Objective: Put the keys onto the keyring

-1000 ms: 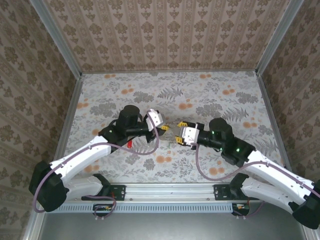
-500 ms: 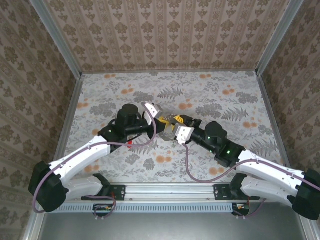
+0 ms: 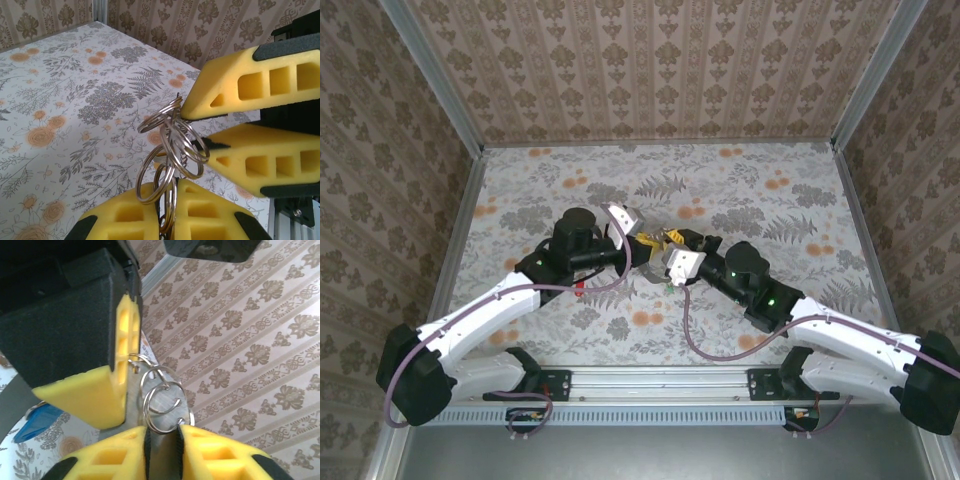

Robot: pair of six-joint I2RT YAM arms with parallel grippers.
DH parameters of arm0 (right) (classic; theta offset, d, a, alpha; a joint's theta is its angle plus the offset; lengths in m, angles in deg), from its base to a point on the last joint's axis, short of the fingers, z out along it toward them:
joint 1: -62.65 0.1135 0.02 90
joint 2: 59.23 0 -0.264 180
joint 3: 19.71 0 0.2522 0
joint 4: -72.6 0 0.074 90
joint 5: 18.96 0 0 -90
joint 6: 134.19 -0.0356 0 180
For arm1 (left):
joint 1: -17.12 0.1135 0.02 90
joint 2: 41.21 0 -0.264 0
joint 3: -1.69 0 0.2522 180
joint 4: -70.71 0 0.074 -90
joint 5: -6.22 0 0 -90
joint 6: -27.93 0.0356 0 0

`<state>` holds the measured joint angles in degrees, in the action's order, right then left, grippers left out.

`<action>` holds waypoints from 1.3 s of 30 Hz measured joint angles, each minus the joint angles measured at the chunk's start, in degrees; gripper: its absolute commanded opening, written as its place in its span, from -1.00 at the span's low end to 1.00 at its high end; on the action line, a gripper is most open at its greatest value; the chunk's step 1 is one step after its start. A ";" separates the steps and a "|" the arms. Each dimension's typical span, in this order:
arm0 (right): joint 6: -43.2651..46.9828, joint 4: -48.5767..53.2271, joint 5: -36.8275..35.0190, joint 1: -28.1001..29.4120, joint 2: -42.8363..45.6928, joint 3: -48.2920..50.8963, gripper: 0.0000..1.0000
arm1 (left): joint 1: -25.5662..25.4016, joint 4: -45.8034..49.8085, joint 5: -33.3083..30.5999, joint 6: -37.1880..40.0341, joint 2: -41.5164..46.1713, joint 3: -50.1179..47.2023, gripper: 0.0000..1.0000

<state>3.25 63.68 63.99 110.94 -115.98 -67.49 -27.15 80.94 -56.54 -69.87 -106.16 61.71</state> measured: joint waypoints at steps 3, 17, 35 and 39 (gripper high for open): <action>0.00 -0.94 -0.57 -0.02 0.00 0.00 -0.55 | 0.00 -0.07 0.20 -0.20 0.00 0.00 -1.00; -0.94 -1.86 -1.16 -0.13 0.02 -0.02 -0.70 | -0.02 -0.76 0.59 -0.39 -0.02 0.00 -1.00; -5.64 0.24 3.72 -1.46 -0.28 -1.95 -0.66 | -1.46 -0.42 0.02 2.51 -0.90 0.00 -1.00; -6.12 2.49 5.07 -1.92 -0.37 -2.58 -0.69 | -1.66 0.57 -0.52 3.87 -0.90 0.00 -1.00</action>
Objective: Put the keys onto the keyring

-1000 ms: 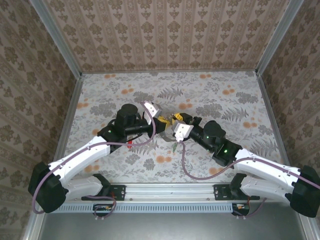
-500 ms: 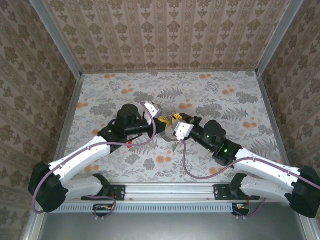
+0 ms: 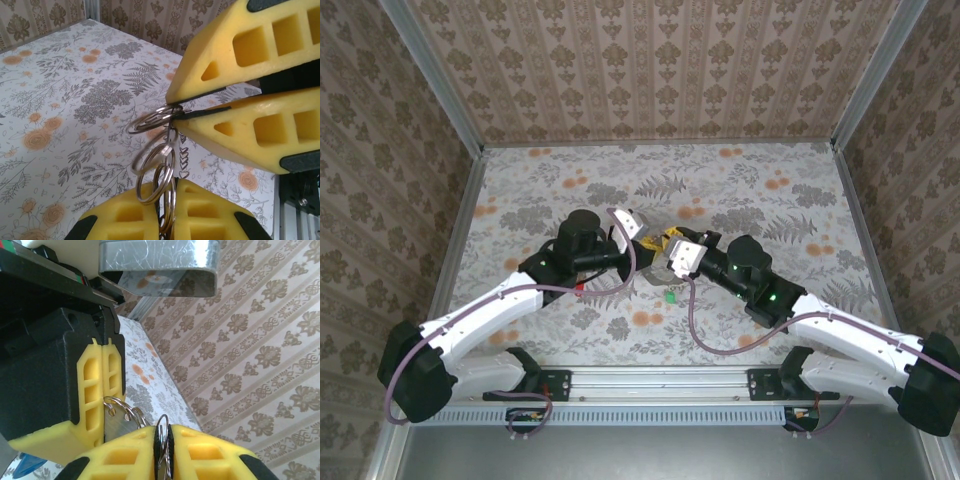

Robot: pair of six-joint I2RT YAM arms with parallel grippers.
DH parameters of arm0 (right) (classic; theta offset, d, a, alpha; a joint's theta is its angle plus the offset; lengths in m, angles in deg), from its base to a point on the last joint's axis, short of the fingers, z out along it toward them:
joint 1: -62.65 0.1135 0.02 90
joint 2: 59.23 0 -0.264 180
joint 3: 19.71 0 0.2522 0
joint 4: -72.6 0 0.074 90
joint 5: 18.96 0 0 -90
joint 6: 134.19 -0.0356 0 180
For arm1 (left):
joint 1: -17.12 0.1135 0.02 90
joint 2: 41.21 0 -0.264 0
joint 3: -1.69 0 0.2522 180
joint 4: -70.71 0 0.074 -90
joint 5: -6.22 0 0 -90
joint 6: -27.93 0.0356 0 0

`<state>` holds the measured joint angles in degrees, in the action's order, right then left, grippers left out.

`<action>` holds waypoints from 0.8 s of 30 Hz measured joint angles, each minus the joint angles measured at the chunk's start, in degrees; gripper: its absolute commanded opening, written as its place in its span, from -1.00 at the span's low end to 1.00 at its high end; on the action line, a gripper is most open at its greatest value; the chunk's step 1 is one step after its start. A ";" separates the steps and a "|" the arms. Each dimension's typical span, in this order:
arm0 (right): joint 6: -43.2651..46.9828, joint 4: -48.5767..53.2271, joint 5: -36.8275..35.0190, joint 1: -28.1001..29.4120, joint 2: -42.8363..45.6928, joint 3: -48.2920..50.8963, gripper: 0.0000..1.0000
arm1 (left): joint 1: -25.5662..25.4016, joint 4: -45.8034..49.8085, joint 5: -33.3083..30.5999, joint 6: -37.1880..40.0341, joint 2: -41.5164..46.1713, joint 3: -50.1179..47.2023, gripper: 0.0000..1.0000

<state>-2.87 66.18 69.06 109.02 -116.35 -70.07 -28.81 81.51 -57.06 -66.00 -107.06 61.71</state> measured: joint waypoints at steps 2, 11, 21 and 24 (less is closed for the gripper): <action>-0.42 0.81 0.66 -0.20 0.00 -0.02 -0.75 | -0.24 0.46 -0.66 0.74 0.00 0.00 -1.00; -2.89 2.08 1.33 -0.50 0.17 -0.02 -0.70 | -0.92 0.87 -2.84 2.45 0.39 -0.31 -1.00; -7.23 2.71 1.44 -0.66 0.17 -0.02 -0.68 | -1.75 -0.39 -6.49 6.21 3.72 -3.06 -1.00; -8.48 2.93 1.66 -0.68 0.17 -0.02 -0.70 | -2.29 -0.33 -7.56 8.20 3.78 -3.13 -1.00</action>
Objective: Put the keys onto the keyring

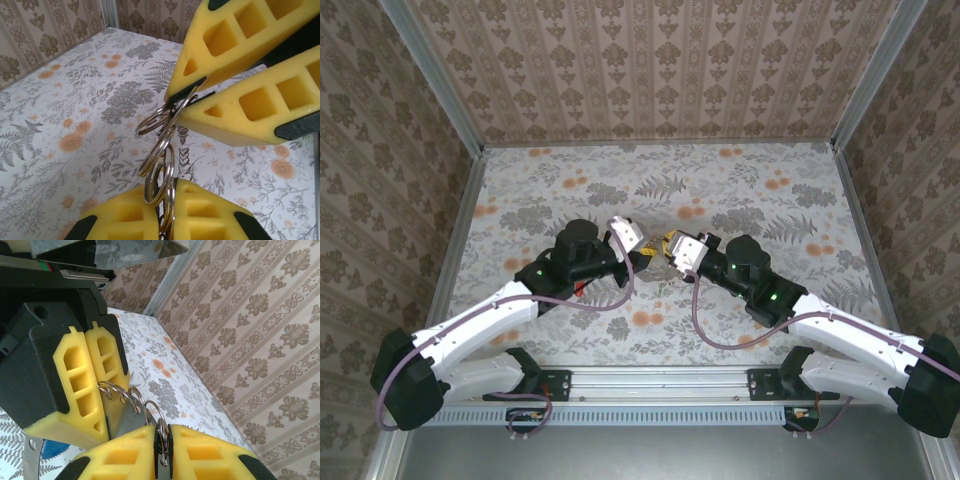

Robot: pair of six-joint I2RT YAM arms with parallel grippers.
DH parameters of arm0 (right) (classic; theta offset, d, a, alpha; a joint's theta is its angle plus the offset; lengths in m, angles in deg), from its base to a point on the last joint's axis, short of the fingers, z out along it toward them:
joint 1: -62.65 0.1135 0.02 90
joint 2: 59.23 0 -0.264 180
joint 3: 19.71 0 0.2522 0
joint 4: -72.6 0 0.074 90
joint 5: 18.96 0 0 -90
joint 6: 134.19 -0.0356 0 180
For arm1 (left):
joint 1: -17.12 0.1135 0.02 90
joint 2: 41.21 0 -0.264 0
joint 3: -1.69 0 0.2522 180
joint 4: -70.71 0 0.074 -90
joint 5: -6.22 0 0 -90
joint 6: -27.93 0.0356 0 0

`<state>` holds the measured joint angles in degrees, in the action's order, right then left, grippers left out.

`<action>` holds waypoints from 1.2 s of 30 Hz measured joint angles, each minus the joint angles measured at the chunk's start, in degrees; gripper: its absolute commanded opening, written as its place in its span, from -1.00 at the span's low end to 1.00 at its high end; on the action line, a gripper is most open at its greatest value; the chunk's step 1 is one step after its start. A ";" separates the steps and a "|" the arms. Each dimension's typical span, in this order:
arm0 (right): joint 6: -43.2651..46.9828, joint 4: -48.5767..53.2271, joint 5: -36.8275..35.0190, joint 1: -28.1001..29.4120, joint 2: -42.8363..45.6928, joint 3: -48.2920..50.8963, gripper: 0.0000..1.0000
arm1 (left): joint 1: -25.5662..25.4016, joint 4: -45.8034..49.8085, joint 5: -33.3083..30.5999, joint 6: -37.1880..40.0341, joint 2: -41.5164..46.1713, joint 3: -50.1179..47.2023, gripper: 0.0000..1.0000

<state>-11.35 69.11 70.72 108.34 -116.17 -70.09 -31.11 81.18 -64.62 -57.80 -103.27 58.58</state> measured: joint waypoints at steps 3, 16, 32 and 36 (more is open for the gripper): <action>-0.52 0.50 0.35 -0.09 0.00 0.00 -0.77 | -0.44 0.26 -1.11 1.40 0.00 0.00 -1.00; -3.34 5.20 0.59 -1.66 0.63 -0.72 -1.00 | -1.95 0.09 -2.84 1.46 1.05 -0.07 -0.03; -1.31 28.63 13.33 -7.61 -0.48 -12.28 -1.00 | -0.33 1.77 4.55 4.74 9.16 -0.39 -0.21; -0.17 31.69 17.25 -7.63 -1.75 -13.73 -1.00 | 0.66 5.55 6.99 7.61 5.68 1.64 -0.49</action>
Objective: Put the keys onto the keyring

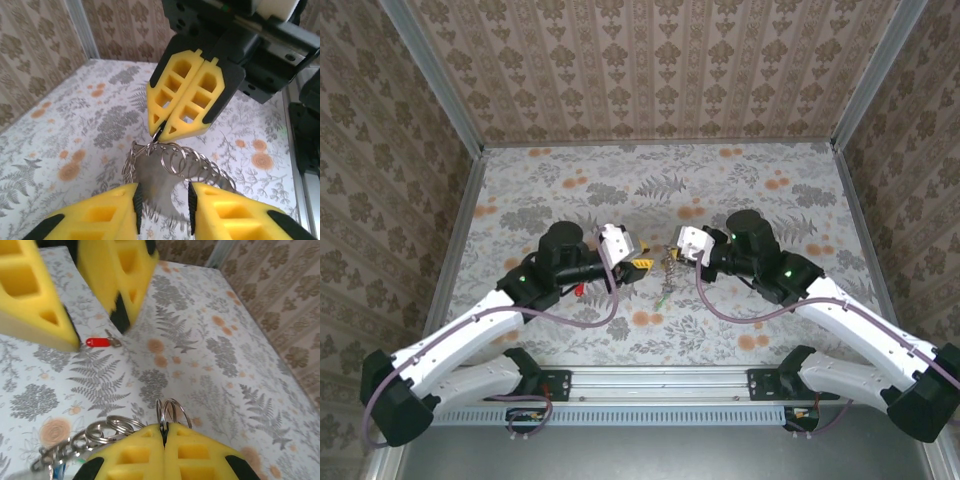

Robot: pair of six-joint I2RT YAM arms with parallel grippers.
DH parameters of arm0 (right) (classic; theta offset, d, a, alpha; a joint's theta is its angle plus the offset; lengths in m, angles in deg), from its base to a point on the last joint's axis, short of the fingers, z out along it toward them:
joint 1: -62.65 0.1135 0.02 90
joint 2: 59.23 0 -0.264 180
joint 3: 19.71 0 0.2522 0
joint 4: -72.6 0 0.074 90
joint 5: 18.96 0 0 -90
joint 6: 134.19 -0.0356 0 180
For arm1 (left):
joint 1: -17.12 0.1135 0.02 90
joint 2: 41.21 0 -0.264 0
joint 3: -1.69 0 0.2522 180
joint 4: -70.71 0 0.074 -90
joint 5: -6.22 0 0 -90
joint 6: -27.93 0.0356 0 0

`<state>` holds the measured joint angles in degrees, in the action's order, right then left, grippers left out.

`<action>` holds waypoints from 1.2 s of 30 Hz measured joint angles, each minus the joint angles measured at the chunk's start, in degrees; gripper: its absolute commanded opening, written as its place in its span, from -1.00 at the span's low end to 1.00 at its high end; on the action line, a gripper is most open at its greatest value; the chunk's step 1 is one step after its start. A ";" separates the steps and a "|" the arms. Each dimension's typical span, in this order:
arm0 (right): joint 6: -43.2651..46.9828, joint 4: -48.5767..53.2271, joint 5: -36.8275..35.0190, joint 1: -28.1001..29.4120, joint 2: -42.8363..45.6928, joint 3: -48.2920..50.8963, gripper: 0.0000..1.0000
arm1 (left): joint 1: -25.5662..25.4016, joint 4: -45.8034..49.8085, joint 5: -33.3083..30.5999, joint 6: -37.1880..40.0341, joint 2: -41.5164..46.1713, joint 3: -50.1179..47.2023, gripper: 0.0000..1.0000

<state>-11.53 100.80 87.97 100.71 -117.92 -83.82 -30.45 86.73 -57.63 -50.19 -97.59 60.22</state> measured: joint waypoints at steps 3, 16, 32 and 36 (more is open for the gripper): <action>0.39 1.51 2.23 0.00 -0.96 -0.83 -1.00 | 0.00 1.66 1.38 1.31 -2.21 1.51 -0.54; 0.50 4.04 7.72 0.00 -3.10 -3.30 -1.00 | -0.02 4.24 4.17 5.81 -4.46 3.65 -0.67; 0.35 5.18 9.66 -0.22 -3.67 -3.30 -1.00 | -0.31 5.95 4.07 8.79 -5.81 4.37 -0.64; 0.33 5.18 10.19 -0.39 -3.67 -3.30 -1.00 | -0.33 5.95 4.07 9.07 -5.81 4.37 -0.63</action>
<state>-11.20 105.98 98.15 100.32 -121.59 -87.12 -30.78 92.68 -53.56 -41.12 -103.41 64.59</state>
